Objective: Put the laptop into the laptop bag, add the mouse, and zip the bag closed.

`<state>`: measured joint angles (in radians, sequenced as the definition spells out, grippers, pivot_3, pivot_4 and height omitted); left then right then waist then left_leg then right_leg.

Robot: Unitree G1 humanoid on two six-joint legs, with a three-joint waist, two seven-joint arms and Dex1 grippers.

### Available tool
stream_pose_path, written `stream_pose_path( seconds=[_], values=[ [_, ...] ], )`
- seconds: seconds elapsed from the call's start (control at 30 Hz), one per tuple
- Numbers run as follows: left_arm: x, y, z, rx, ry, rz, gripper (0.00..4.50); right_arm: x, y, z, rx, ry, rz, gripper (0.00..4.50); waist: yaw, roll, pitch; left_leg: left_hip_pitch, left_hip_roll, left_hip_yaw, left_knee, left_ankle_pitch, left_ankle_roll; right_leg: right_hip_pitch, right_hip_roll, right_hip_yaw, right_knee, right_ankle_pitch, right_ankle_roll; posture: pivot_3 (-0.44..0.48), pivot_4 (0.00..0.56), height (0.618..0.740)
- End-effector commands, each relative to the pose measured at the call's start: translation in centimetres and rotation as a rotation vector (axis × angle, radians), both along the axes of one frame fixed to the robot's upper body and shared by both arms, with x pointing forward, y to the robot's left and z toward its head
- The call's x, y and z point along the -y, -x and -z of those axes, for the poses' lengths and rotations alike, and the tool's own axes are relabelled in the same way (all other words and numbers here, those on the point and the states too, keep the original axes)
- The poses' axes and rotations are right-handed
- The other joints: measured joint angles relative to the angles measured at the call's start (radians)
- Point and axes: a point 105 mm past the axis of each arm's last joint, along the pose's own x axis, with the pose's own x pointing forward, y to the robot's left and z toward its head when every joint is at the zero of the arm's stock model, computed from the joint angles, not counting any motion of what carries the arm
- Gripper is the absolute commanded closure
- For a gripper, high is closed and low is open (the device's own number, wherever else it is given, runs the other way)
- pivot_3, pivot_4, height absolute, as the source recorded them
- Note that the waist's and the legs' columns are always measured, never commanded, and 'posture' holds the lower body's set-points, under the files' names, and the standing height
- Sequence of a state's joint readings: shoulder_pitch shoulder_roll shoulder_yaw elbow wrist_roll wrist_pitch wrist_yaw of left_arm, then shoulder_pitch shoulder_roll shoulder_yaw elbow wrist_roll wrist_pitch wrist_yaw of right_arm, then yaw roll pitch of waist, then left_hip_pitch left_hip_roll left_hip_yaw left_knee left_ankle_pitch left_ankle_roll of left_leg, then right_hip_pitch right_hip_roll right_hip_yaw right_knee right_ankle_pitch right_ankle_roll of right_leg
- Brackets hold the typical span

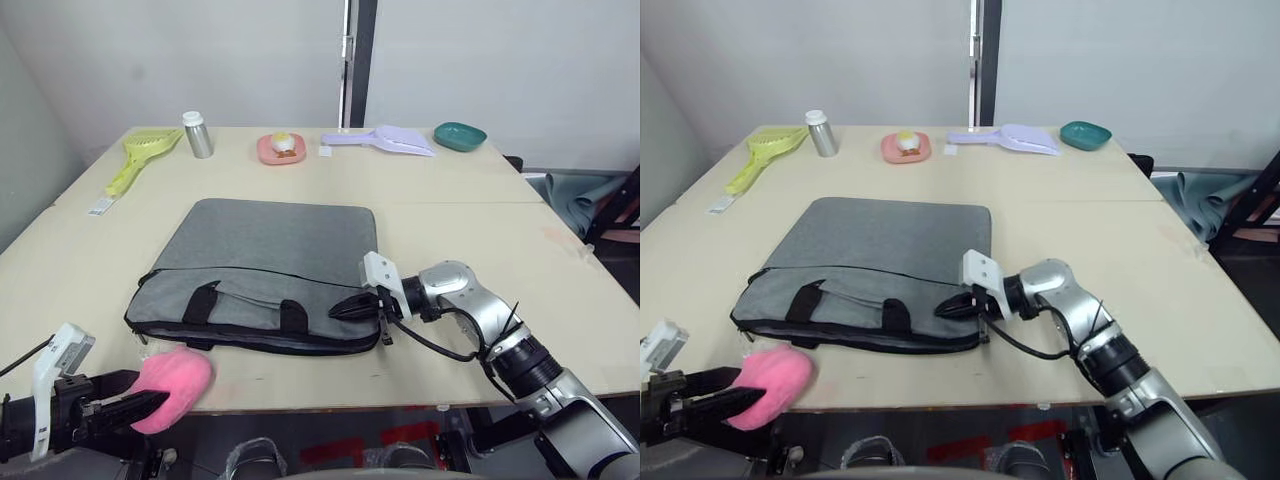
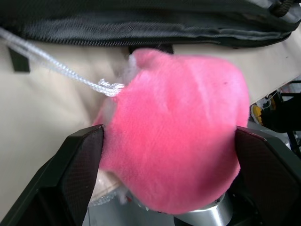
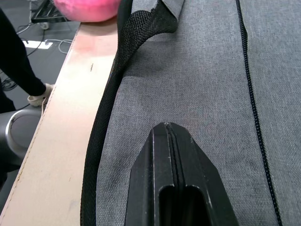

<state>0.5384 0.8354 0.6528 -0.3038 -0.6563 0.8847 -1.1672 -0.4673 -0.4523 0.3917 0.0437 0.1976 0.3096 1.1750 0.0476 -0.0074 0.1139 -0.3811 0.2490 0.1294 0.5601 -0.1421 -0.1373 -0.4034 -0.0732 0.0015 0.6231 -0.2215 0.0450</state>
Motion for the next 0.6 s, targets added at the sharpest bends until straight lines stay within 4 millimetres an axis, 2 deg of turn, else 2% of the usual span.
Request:
stream_pose_path(
  seconds=[0.03, 0.13, 0.3, 0.5, 0.6],
  values=[
    [-0.1, 0.0, 0.0, 0.004, -0.002, 0.003, 0.06, 0.7, -0.9, 2.1, -0.079, 0.018, 0.115, 4.50, -0.001, 0.001, -0.002, 0.000, 0.000, 0.000, 0.000, 0.000, 0.000, 0.000, 0.000, 0.000, 0.000, 0.000, 0.000, 0.000, 0.150, 0.740],
    [-0.1, -0.1, -0.1, 0.006, 0.007, -0.002, 0.06, 0.0, -1.0, 0.9, -0.053, -0.024, 0.087, 4.50, -0.003, 0.002, -0.001, 0.002, 0.000, 0.000, 0.000, 0.000, 0.000, 0.001, 0.000, 0.001, 0.002, 0.000, 0.000, 0.000, 0.150, 0.740],
    [-0.2, -0.3, -0.1, 0.010, 0.008, -0.003, 0.06, -1.9, -0.6, -2.3, -0.003, -0.103, 0.000, 4.50, -0.004, 0.002, 0.000, 0.006, 0.000, 0.000, -0.001, 0.000, 0.000, 0.001, 0.000, 0.002, 0.005, 0.000, 0.000, 0.000, 0.150, 0.740],
    [-0.2, -0.6, 0.2, 0.010, 0.025, 0.006, 0.06, -2.6, -2.4, -3.2, 0.046, -0.127, 0.044, 4.50, -0.006, 0.003, 0.001, 0.004, 0.000, 0.001, -0.002, 0.000, 0.000, -0.001, 0.001, 0.003, 0.003, 0.000, 0.000, 0.000, 0.150, 0.740],
    [-0.3, -0.5, 0.3, 0.010, 0.024, 0.007, 0.06, -2.9, -2.5, -3.9, 0.043, -0.159, 0.041, 4.50, -0.005, 0.003, 0.001, -0.002, 0.000, 0.001, -0.002, 0.000, 0.000, -0.004, 0.002, 0.001, 0.000, 0.000, 0.000, 0.000, 0.150, 0.740]
  ],
)
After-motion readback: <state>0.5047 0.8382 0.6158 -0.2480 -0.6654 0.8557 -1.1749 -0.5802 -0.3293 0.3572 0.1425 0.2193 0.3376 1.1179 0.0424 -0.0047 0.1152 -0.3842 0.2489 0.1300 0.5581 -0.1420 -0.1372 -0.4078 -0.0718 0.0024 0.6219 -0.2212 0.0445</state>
